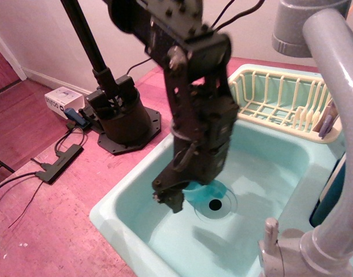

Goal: Flip cup upright

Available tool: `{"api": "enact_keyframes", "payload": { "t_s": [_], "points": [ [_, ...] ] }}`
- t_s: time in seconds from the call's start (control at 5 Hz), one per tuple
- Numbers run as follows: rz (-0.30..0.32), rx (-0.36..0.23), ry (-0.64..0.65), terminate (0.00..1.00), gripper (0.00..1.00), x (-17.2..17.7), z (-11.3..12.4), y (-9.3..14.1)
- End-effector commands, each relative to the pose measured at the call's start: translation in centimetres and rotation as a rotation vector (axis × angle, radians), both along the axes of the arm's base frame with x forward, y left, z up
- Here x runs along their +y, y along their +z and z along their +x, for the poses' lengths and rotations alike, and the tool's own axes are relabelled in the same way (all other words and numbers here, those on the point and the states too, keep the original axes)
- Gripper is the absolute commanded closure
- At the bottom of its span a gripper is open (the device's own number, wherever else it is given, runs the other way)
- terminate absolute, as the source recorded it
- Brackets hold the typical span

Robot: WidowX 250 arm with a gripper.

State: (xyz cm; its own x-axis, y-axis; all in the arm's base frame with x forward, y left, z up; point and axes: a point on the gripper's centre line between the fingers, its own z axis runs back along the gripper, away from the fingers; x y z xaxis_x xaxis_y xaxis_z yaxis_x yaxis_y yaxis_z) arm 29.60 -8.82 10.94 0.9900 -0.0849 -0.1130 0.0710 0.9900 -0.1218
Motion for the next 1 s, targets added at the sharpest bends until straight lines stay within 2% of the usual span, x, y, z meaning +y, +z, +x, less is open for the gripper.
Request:
{"api": "enact_keyframes", "payload": {
  "t_s": [0.0,0.2,0.4,0.8],
  "points": [
    [0.1,-0.104,-0.024,0.0,0.0,3.3,3.8,5.7],
    [0.192,-0.127,-0.02,0.0,0.0,4.3,3.8,9.5],
    [0.189,-0.132,-0.02,0.0,0.0,4.2,2.5,11.1],
    [0.118,-0.082,-0.015,0.0,0.0,2.3,-0.7,9.3]
  ]
}}
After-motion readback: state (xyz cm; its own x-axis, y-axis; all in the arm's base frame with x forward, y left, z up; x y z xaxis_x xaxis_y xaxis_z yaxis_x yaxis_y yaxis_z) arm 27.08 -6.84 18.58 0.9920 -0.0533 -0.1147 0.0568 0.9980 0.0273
